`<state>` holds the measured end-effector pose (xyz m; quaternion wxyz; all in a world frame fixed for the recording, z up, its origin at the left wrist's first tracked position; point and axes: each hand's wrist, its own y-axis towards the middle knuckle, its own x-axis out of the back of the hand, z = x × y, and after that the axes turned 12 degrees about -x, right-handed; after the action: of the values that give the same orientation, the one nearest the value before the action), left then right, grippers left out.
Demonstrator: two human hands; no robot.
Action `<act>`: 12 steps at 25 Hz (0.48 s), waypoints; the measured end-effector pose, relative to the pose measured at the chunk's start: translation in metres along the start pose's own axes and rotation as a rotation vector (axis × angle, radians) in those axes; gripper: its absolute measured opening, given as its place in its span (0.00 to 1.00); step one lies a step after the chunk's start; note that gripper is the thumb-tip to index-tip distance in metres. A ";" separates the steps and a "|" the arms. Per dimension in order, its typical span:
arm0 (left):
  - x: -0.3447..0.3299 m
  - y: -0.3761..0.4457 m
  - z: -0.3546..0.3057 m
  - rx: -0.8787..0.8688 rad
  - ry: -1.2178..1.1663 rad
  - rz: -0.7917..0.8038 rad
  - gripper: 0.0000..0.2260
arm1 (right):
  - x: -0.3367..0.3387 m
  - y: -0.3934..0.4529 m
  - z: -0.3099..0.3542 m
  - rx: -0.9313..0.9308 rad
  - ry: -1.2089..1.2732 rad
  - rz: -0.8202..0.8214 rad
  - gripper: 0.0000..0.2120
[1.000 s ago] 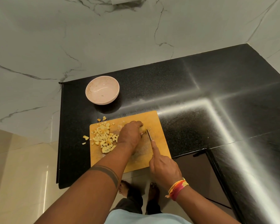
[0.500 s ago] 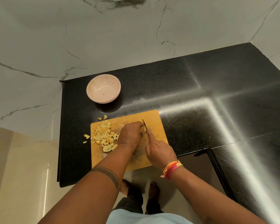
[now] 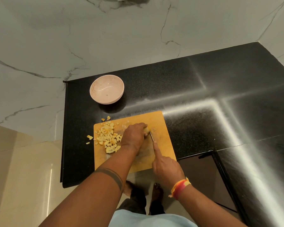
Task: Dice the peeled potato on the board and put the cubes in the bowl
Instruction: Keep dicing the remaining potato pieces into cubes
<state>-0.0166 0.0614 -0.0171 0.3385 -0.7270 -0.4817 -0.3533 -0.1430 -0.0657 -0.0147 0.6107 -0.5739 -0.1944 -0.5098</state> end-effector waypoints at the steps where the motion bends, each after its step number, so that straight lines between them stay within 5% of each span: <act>1: -0.001 0.000 0.001 -0.007 0.002 -0.008 0.17 | -0.001 -0.003 -0.005 -0.006 0.000 0.006 0.35; 12: -0.008 -0.006 0.001 -0.104 0.186 0.033 0.18 | 0.008 -0.008 -0.013 -0.011 0.111 -0.019 0.33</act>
<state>-0.0244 0.0602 -0.0233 0.3494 -0.7154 -0.4173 -0.4383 -0.1514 -0.0796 -0.0071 0.6123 -0.5463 -0.1629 -0.5478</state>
